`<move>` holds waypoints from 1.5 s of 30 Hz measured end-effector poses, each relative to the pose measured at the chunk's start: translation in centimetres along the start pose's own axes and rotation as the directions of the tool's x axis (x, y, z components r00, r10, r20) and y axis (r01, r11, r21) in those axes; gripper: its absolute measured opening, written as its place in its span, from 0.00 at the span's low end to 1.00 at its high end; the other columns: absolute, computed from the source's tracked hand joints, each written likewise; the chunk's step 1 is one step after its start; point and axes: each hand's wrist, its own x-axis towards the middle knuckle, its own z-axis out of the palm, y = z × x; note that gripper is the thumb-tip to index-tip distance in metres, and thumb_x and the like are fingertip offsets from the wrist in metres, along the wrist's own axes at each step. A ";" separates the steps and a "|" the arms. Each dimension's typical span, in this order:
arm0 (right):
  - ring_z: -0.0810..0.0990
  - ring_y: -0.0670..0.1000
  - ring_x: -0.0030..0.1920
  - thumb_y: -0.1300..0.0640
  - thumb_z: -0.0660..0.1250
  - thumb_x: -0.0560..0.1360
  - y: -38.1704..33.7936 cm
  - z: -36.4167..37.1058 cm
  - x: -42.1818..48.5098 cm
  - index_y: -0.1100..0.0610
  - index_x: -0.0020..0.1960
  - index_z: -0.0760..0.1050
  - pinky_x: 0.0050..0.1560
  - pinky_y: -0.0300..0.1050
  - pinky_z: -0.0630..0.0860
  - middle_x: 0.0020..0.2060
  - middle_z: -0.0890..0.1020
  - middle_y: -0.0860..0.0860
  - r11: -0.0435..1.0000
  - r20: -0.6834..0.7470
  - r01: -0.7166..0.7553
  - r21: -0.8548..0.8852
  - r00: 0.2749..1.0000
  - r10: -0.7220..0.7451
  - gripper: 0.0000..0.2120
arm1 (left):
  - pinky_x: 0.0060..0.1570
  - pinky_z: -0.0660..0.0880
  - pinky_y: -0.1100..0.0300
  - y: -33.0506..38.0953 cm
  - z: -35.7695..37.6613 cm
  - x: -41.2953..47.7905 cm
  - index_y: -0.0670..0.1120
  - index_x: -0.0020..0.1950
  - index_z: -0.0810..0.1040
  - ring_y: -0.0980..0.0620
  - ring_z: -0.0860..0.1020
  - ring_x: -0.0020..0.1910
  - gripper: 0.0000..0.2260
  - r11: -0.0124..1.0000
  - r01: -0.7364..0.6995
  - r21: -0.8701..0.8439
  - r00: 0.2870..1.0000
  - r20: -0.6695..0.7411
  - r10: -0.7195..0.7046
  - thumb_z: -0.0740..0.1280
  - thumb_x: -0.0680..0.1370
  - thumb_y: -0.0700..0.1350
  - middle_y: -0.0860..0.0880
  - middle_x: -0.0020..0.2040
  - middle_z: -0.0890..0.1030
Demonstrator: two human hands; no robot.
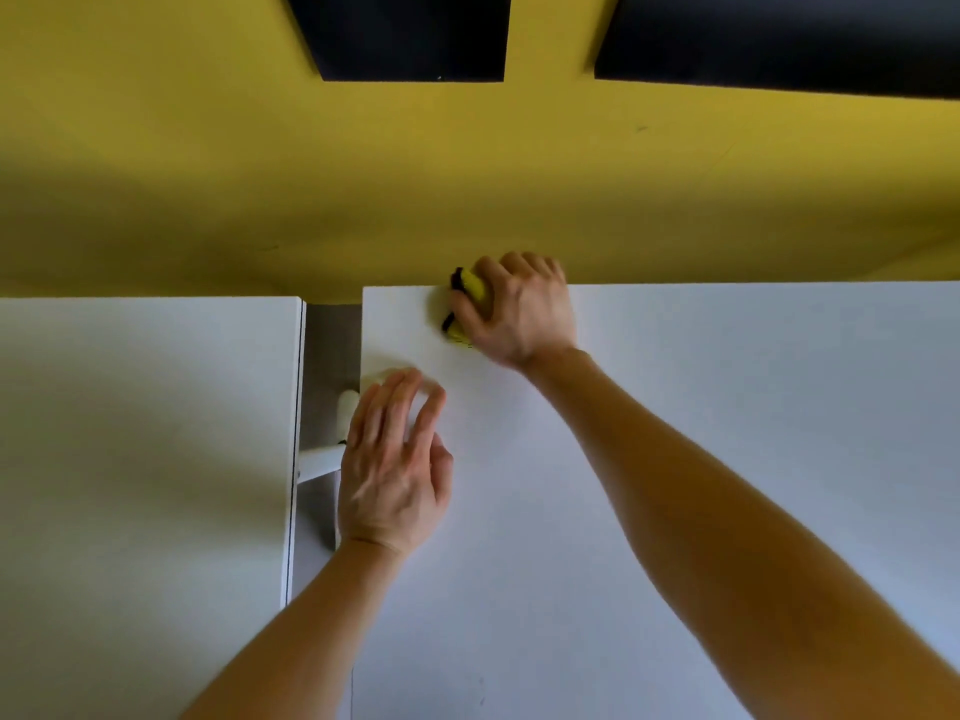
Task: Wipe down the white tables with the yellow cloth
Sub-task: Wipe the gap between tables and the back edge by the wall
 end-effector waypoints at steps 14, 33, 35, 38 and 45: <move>0.81 0.65 0.44 0.36 0.65 0.82 14.6 -4.2 -2.6 0.55 0.45 0.80 0.50 0.57 0.75 0.40 0.84 0.58 0.999 -0.120 -0.042 0.023 0.992 0.045 0.23 | 0.78 0.69 0.40 0.3 -0.5 -0.1 0.43 0.76 0.79 0.37 0.70 0.80 0.21 0.998 0.039 0.040 0.999 0.012 -0.040 0.63 0.83 0.42 0.40 0.79 0.74; 0.79 0.65 0.51 0.36 0.65 0.81 16.4 -4.5 -4.0 0.54 0.52 0.81 0.55 0.57 0.72 0.47 0.84 0.57 0.999 -0.073 -0.021 -0.027 0.997 0.019 0.21 | 0.77 0.69 0.40 0.4 -0.5 0.0 0.42 0.75 0.80 0.37 0.70 0.80 0.20 0.997 0.035 0.068 0.999 0.018 -0.037 0.62 0.84 0.42 0.39 0.78 0.74; 0.78 0.65 0.52 0.37 0.63 0.81 20.0 -6.0 -5.4 0.55 0.54 0.81 0.57 0.59 0.73 0.48 0.83 0.59 0.990 -0.087 -0.117 -0.078 0.990 0.110 0.22 | 0.77 0.69 0.41 0.4 -0.6 -0.1 0.43 0.75 0.79 0.37 0.70 0.80 0.20 0.997 0.036 0.067 0.999 0.023 -0.038 0.62 0.85 0.44 0.39 0.78 0.74; 0.77 0.65 0.49 0.39 0.63 0.81 19.0 -5.1 -5.2 0.58 0.50 0.79 0.58 0.60 0.72 0.44 0.81 0.61 0.969 -0.129 -0.215 -0.120 0.971 0.199 0.21 | 0.77 0.70 0.40 0.3 -0.6 0.1 0.42 0.74 0.80 0.36 0.71 0.79 0.19 0.997 0.017 0.078 1.000 0.010 -0.018 0.65 0.85 0.48 0.38 0.78 0.74; 0.81 0.63 0.48 0.36 0.61 0.80 -1.0 0.7 0.6 0.55 0.48 0.80 0.54 0.57 0.72 0.44 0.84 0.58 0.996 0.052 0.083 -0.019 0.995 -0.082 0.22 | 0.76 0.71 0.40 0.1 -0.4 0.1 0.42 0.74 0.80 0.37 0.72 0.79 0.21 0.995 0.005 0.105 1.000 -0.010 -0.004 0.66 0.85 0.52 0.38 0.78 0.75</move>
